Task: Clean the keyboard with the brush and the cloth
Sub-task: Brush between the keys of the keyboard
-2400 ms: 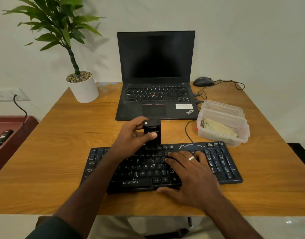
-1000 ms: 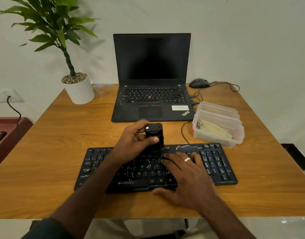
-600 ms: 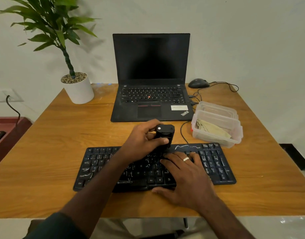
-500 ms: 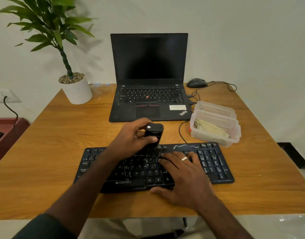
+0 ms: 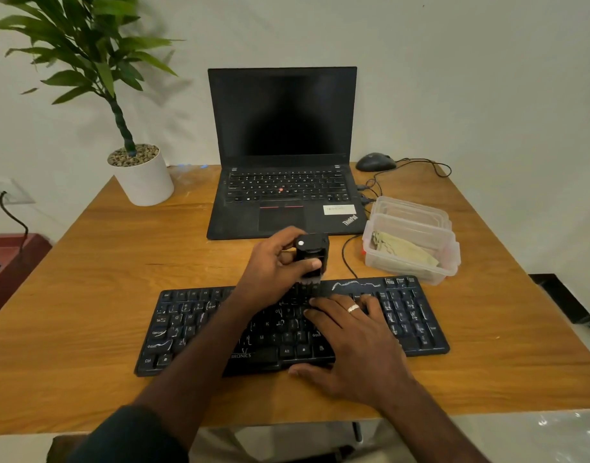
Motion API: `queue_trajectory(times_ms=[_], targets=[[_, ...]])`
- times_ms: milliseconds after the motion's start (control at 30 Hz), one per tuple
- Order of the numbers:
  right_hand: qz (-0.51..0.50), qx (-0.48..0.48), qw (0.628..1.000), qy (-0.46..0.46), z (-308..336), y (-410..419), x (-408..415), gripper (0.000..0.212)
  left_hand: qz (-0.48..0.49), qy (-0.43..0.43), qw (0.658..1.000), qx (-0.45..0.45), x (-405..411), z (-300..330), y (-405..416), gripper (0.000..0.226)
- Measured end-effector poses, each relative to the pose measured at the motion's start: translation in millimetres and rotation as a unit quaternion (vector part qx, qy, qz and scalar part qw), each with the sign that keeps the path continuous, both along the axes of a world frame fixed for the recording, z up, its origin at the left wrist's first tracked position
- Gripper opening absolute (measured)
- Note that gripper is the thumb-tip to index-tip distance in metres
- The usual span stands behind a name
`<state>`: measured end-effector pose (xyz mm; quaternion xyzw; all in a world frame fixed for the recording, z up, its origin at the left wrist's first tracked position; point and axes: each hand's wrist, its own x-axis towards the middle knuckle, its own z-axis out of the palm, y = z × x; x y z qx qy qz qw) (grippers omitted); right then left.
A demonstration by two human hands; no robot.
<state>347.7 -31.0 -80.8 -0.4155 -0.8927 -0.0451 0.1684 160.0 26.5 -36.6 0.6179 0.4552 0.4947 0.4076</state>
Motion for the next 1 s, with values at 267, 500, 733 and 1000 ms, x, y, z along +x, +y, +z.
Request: queue_trajectory(times_ms=[267, 500, 733, 1000], targets=[[0.004, 0.001, 1.0, 0.006, -2, 1, -1, 0.08, -0.026, -0.052, 0.998, -0.039, -6, 0, -7, 0.025], [0.002, -0.006, 1.0, 0.0, -2, 0, 1, 0.082, 0.029, -0.047, 0.998, 0.012, 8, -3, 1, 0.023], [0.004, -0.002, 1.0, -0.003, -2, 0, 1, 0.082, 0.02, 0.068, 0.997, 0.008, -31, -1, -13, 0.027], [0.007, -0.002, 1.0, 0.0, 0, -1, 1, 0.082, 0.028, 0.088, 0.995, 0.028, -34, 3, -23, 0.025]])
